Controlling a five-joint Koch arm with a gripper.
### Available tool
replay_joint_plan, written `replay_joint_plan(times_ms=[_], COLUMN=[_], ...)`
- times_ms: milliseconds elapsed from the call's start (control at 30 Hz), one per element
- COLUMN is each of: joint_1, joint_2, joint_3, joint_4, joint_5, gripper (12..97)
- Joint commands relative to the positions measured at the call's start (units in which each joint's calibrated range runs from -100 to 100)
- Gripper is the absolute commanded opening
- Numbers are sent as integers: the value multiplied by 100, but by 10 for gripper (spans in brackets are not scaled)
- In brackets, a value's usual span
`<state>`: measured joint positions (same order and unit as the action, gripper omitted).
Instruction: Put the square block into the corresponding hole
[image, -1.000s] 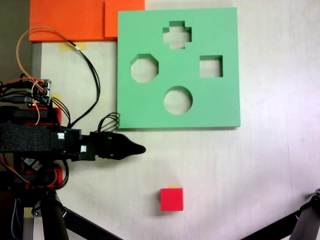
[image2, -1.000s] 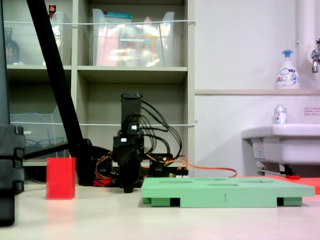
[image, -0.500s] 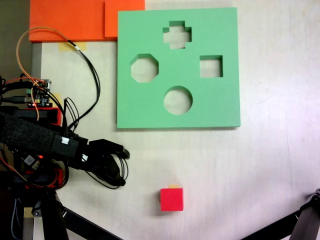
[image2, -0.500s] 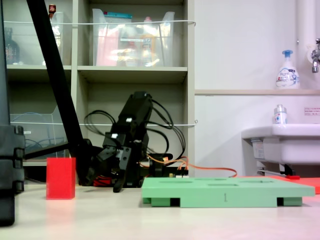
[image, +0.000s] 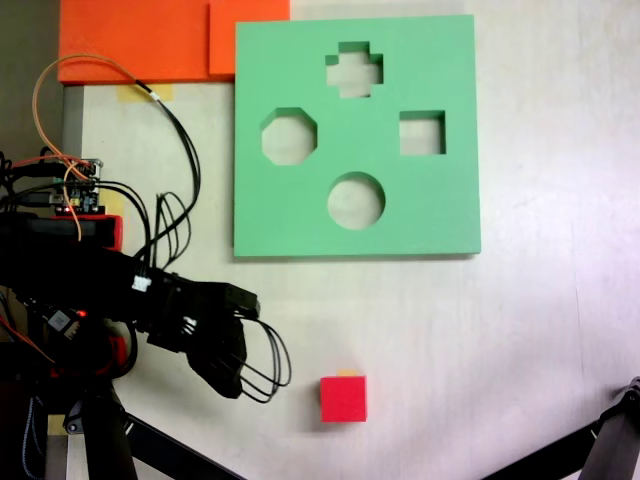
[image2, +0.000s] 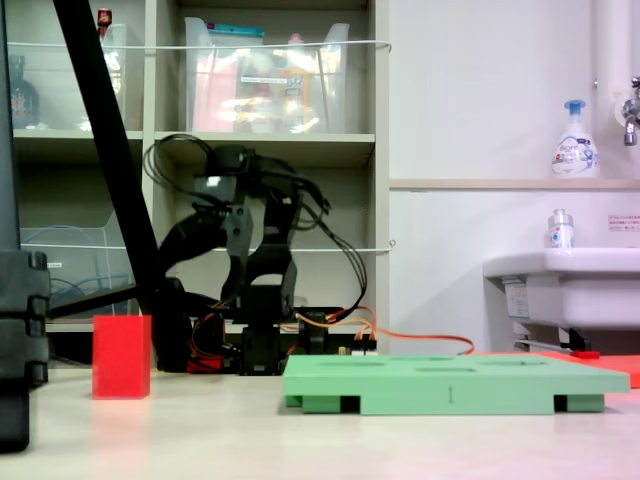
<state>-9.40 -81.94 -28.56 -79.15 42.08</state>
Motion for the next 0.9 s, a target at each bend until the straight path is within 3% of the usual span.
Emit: replay_joint_plan(times_ms=[0,100,367,867], joint_1=[0,-10,-278,-352], joint_2=[555,1686,4479,7286], joint_3=[713,1640,3694,5140], joint_4=[-467,-882,-1469,-1363], joint_5=[-137,-317,-737,-904], gripper=[756,848,848,845])
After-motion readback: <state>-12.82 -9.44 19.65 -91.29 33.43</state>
